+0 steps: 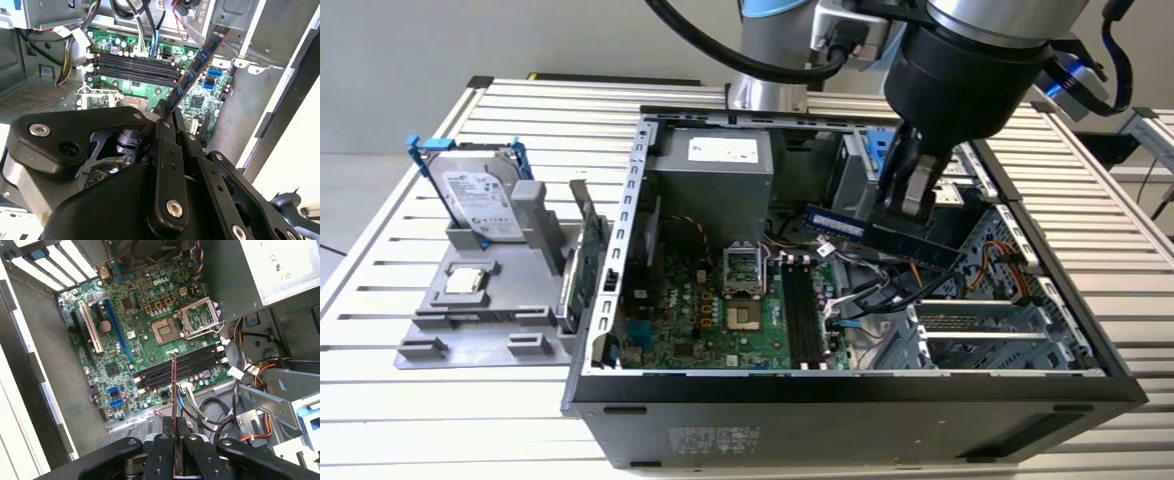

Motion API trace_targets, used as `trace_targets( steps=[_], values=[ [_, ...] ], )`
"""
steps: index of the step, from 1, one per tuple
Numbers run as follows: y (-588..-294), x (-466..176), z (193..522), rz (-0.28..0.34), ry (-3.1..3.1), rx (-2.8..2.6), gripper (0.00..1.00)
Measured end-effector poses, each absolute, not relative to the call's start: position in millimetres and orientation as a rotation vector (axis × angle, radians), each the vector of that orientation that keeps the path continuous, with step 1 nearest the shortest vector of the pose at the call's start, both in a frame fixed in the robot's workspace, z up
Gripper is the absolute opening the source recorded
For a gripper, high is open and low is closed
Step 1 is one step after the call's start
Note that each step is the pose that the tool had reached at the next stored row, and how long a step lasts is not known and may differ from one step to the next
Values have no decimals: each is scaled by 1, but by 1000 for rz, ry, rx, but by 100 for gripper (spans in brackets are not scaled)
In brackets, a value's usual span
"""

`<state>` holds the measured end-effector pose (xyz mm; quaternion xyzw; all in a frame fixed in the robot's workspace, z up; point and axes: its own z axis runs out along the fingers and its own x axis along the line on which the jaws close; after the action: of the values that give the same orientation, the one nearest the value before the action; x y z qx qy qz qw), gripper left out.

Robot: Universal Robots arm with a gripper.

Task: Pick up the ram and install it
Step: 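Insert the ram into the slot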

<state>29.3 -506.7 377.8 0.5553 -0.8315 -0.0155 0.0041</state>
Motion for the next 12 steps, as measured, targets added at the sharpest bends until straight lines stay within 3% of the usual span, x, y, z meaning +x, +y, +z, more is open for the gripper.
trace_targets(
  steps=[12],
  values=[
    [-507,29,378,-49,-2656,1663,0]
  ],
)
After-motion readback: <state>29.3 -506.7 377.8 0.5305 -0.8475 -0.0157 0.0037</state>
